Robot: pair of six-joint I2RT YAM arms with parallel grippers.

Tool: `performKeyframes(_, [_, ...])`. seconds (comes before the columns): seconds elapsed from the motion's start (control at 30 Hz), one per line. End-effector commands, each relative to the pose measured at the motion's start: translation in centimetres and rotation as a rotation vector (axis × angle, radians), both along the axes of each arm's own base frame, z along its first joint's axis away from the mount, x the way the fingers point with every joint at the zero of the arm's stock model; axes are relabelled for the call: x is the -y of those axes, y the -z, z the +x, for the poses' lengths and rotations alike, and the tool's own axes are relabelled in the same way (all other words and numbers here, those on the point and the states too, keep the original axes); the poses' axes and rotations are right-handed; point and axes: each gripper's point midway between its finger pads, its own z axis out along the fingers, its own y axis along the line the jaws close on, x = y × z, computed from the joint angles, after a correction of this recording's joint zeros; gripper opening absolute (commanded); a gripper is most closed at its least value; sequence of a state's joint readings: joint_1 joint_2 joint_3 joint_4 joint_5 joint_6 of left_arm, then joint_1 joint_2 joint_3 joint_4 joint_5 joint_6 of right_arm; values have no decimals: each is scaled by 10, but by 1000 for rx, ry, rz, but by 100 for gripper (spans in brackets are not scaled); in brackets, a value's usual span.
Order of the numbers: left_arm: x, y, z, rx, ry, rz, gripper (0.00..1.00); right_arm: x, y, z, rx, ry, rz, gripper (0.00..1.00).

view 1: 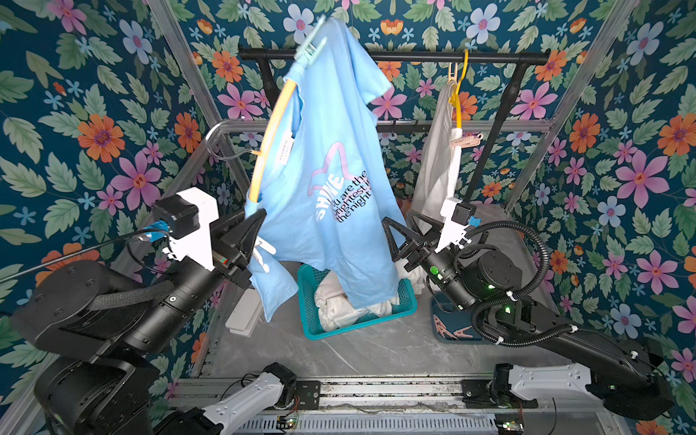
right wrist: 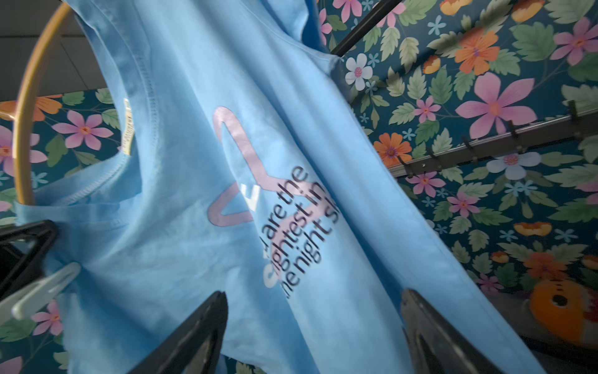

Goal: Use clothespins to secure the t-shirt on both sides of the hanger
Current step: Hang the hanger on the clothesline.

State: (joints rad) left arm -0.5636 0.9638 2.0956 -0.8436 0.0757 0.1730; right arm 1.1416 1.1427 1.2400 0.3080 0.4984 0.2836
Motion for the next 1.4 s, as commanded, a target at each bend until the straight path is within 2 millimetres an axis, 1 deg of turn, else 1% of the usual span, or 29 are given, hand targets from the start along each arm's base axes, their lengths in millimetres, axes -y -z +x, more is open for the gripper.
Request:
performKeyframes(0.0, [-2,-36,5,101,-15,-121,0,15,18,13,2,139,-63,79])
performKeyframes(0.07, [8,-32,19,68,-3,-123,0,15,34,18,5,177,-110,75])
performKeyframes(0.17, [28,-20,38,4,44,-116,0,16,56,23,-31,210,-157,74])
performKeyframes(0.27, [45,-5,57,-57,71,-115,0,15,72,25,-57,219,-179,74])
performKeyframes(0.37, [56,11,74,-123,75,-113,0,11,85,27,-90,213,-209,74])
performKeyframes(0.5, [62,20,92,-169,54,-123,0,8,101,28,-131,204,-223,74])
performKeyframes(0.63, [60,25,112,-197,-17,-140,0,-3,121,29,-168,170,-260,74])
performKeyframes(0.7, [60,28,120,-205,-42,-144,0,-7,125,29,-175,158,-270,74])
performKeyframes(0.8, [63,31,129,-217,-54,-161,0,-20,113,26,-137,104,-243,76])
performKeyframes(0.97, [60,30,130,-203,-49,-268,0,-67,75,8,14,-112,-202,83])
performKeyframes(1.03, [65,32,129,-219,-18,-285,0,-81,57,0,82,-179,-171,85])
performKeyframes(1.1, [70,37,129,-245,8,-295,0,-94,46,-2,113,-215,-159,86])
performKeyframes(1.2, [73,42,126,-276,32,-295,0,-110,38,0,89,-254,-143,86])
performKeyframes(1.27, [79,44,117,-286,85,-281,0,-117,34,-3,90,-283,-111,86])
performKeyframes(1.37, [82,52,106,-311,136,-275,0,-125,29,-11,104,-303,-81,86])
